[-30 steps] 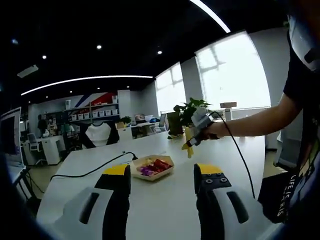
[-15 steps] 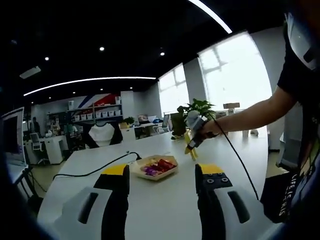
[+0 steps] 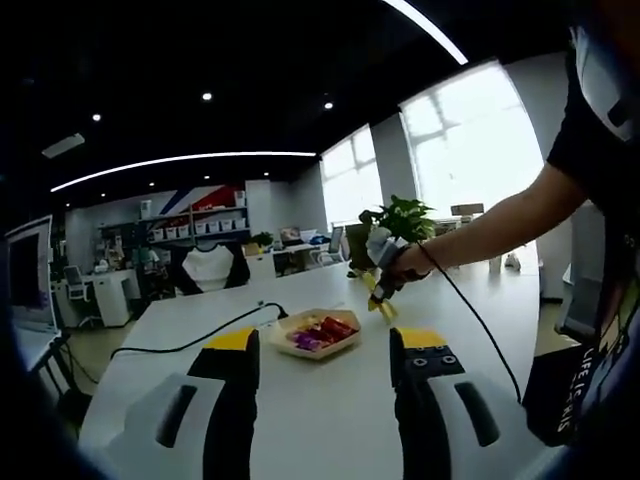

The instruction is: Place the target food into the container with the food tongs after gripping and lifting it, then release it inside without dropping or visibly crushing the food.

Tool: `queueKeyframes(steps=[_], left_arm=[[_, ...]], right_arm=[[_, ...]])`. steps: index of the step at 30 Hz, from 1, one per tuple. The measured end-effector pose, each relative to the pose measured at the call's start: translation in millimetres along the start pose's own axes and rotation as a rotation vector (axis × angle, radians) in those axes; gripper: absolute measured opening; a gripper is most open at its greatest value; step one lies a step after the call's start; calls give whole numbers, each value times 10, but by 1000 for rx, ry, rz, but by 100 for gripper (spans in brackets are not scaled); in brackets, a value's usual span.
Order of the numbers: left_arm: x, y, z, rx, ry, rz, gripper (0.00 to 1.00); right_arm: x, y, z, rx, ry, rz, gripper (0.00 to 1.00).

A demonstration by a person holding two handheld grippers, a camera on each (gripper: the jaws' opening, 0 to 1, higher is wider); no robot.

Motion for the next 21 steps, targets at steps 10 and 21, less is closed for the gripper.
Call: queueKeyframes(steps=[10, 21], left_arm=[[72, 9, -15, -10, 18, -19, 55], [110, 53, -3, -32, 30, -21, 54]], right_arm=[[-54, 36, 91, 3, -27, -27, 25], [80, 10, 139, -8, -102, 57, 25]])
Point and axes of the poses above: the point that each gripper's makers call its tool centre point, and the gripper's own axes: z roughly forward along the fingers, y roughly to its left, x roughly out of its underside, the point moved 2 cm from there along -z, roughly backward along the fingers
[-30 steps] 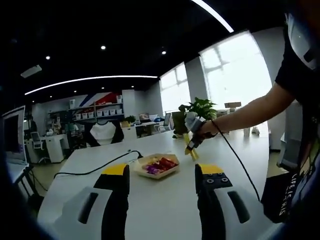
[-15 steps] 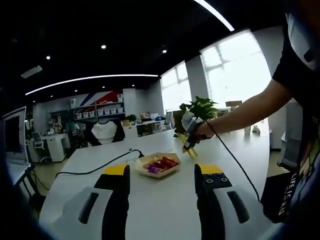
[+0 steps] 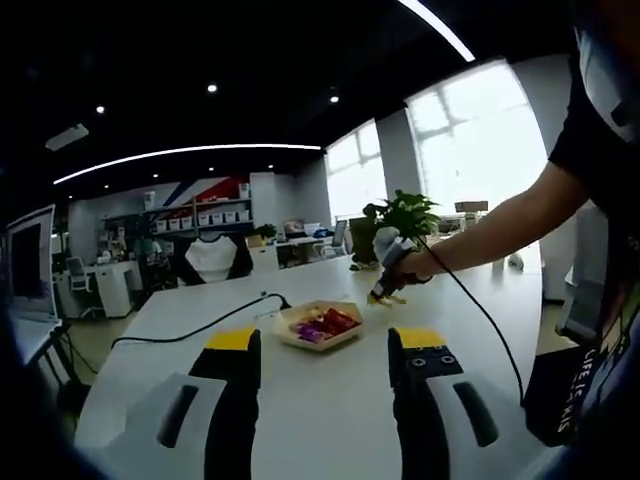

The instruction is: Place the target food into the container with the food tongs after gripping and lifting it, then release it inside without dropping or visibly crushing the food.

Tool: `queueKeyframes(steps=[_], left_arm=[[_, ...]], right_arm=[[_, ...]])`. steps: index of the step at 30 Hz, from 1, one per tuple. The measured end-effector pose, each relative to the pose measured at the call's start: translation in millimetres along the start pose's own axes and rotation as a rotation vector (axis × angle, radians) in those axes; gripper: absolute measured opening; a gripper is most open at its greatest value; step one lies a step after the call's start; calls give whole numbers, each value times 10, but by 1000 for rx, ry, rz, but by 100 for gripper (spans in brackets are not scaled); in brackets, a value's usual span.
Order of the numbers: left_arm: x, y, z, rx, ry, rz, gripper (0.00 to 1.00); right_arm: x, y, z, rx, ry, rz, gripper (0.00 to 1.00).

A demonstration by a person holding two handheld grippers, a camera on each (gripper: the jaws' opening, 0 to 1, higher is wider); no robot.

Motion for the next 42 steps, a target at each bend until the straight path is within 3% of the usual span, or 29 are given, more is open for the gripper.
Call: queueKeyframes(steps=[4, 20, 23, 27, 32, 35, 36, 39, 42], left_arm=[[-7, 15, 2, -4, -5, -7, 54], [-8, -3, -6, -7, 4, -6, 54], [-7, 14, -17, -10, 6, -11, 55], [-20, 16, -19, -10, 4, -5, 55], [-30, -12, -26, -9, 1, -8, 55], [-37, -38, -32, -6, -2, -7, 55], [-39, -40, -32, -6, -2, -8, 57], [-73, -36, -32, -18, -24, -32, 63], [-97, -30, -19, -23, -26, -38, 65]], right_arm=[[85, 15, -57, -15, 6, 56, 25], [234, 153, -125, -30, -5, -15, 27], [160, 147, -151, -25, -57, -69, 28], [76, 160, -198, -52, -94, -64, 35], [106, 175, -256, -74, -100, -74, 46], [157, 234, -362, -134, -114, -58, 53], [158, 231, -397, -141, -129, -50, 53], [179, 312, -545, -218, -195, -58, 38], [217, 284, -762, -235, -283, -36, 50]])
Point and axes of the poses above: the point that each gripper's makers call its tool centre point, and the gripper's own axes: z roughly forward along the fingers, y roughly to its left, x roughly out of its underside, the point moved 2 cm from there along -z, roughly backward along the fingers
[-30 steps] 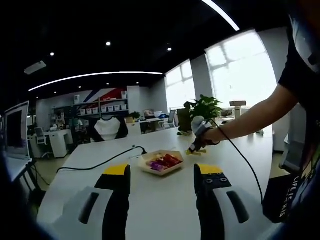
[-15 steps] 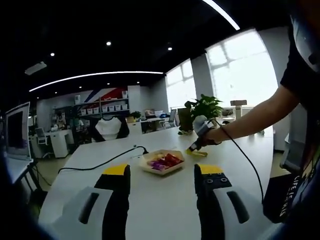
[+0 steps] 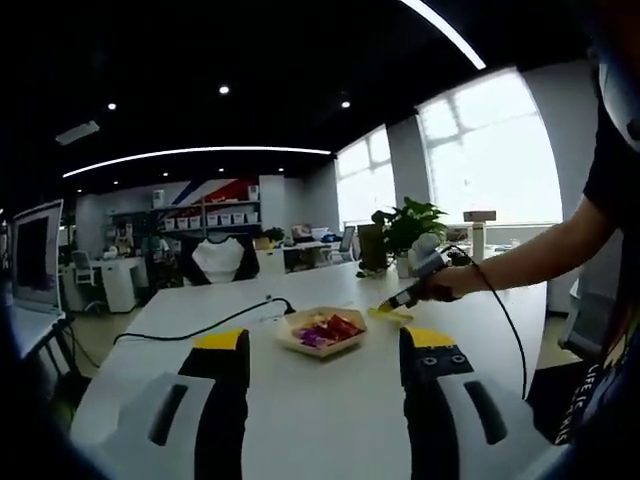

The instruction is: Place the target food into the container with the food tongs after gripping and lifting it, then release it inside without dropping or visibly crushing the food.

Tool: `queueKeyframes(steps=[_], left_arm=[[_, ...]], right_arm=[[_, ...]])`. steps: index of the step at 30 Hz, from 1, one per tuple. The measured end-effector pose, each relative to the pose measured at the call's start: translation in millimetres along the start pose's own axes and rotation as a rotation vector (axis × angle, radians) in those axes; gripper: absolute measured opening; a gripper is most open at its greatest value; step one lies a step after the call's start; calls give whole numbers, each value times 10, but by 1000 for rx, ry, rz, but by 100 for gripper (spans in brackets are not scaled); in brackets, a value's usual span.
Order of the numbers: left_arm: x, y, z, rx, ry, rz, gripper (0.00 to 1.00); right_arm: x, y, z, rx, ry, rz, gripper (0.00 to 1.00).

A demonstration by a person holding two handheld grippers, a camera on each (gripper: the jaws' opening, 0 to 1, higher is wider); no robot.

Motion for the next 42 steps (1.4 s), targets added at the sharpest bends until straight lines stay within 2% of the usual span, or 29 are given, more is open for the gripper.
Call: queueKeyframes(steps=[3, 4, 7, 8, 10, 12, 13, 14, 20, 23, 24, 26, 27, 30, 32, 33, 34, 36, 42], left_arm=[[-27, 5, 33, -7, 0, 9, 67], [-42, 4, 42, -7, -1, 15, 68], [-64, -1, 73, -8, -6, 23, 68], [-65, -8, 86, -9, -5, 27, 69], [-61, -11, 107, -12, -7, 31, 70], [-58, -20, 128, -15, -9, 23, 71], [-58, -24, 134, -18, -9, 20, 71], [-59, -25, 139, -23, -8, 17, 73], [-98, 6, 159, -60, -27, 30, 89], [-178, 68, 146, -100, -61, 62, 100], [-193, 84, 143, -107, -67, 62, 100], [-202, 114, 136, -116, -64, 68, 100], [-208, 132, 127, -124, -64, 69, 100], [-223, 161, 106, -139, -67, 70, 100], [-223, 173, 90, -151, -64, 68, 100], [-222, 173, 87, -152, -63, 67, 100], [-225, 171, 80, -154, -65, 66, 100], [-226, 168, 70, -161, -67, 66, 100], [-206, 106, 63, -157, -55, 80, 100]], right_arm=[[41, 18, -181, 3, -10, -6, 57], [4, 33, -252, 10, -51, -14, 61], [-203, 105, -489, 11, -226, -51, 61], [-259, 166, -587, -5, -274, -49, 65], [-267, 220, -699, 0, -284, -50, 81], [-394, 310, -885, 6, -403, -62, 93], [-413, 340, -941, 8, -426, -68, 96], [-393, 363, -985, 12, -422, -72, 100], [-286, 487, -1198, 20, -408, -29, 99], [-217, 512, -1326, 66, -409, -64, 99], [-197, 526, -1385, 73, -418, -51, 99], [-224, 548, -1514, 77, -485, -41, 99], [-209, 553, -1579, 76, -497, -24, 99], [-128, 543, -1712, 88, -507, -10, 99], [-69, 483, -1800, 124, -518, -8, 99], [-103, 450, -1857, 139, -572, -22, 99], [-84, 445, -1909, 137, -595, -28, 99], [26, 408, -1926, 142, -544, 8, 99], [86, 407, -2075, 165, -584, -22, 99]])
Point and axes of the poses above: the point that each gripper's makers call its tool centre point, and the gripper's own axes: z roughly forward along the fingers, y roughly to its left, x roughly out of its underside, the point moved 2 cm from there along -z, roughly backward along the fingers
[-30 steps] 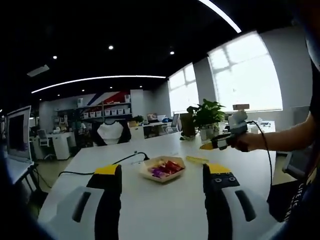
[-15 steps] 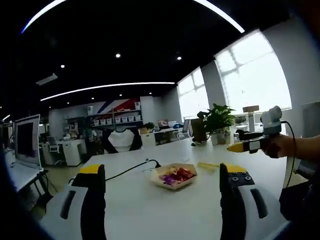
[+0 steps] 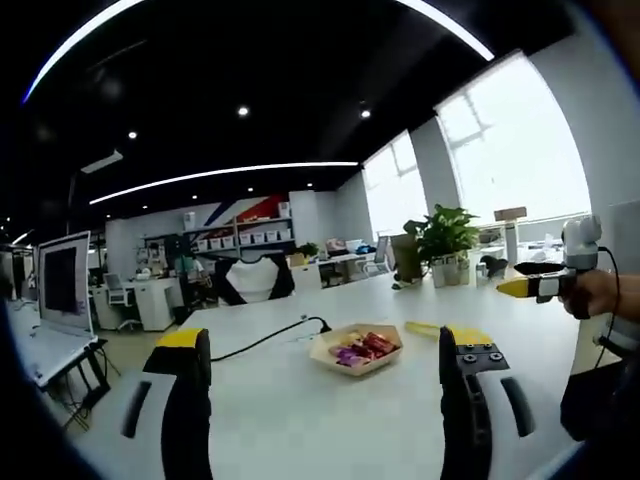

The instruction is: Place the target food into the container with the food tongs after gripping and lifting it, then release it inside without dropping or visibly crushing the food.

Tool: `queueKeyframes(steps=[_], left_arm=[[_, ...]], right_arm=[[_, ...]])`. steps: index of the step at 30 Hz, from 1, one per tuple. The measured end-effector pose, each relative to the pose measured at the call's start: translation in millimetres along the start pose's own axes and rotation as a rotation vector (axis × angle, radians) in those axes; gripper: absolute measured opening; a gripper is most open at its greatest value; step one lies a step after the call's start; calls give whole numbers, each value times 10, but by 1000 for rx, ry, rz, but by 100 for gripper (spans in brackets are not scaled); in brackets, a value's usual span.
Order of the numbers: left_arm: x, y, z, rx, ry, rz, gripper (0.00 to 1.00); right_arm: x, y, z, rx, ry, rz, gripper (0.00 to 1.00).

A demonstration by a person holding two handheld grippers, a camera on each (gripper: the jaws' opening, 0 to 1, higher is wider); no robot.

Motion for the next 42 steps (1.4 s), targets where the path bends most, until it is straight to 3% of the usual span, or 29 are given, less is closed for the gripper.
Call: queueKeyframes(steps=[10, 23, 32, 42], left_arm=[[7, 3, -75, -13, -2, -2, 100], [50, 59, -36, -41, 11, -55, 100], [-65, 9, 46, -30, -2, -76, 100], [-136, -26, 86, -32, 10, -46, 100]], right_arm=[[-1, 18, -118, -2, 11, 17, 99], [-86, -93, -153, 62, 5, 41, 99], [-351, -82, -117, 72, -1, 34, 99], [-395, -109, -119, 88, 1, 46, 99]])
Point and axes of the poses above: the point that each gripper's makers call its tool centre point, and the gripper's own axes: z roughly forward along the fingers, y roughly to its left, x roughly out of its underside, the point moved 2 cm from there along -z, roughly backward along the fingers
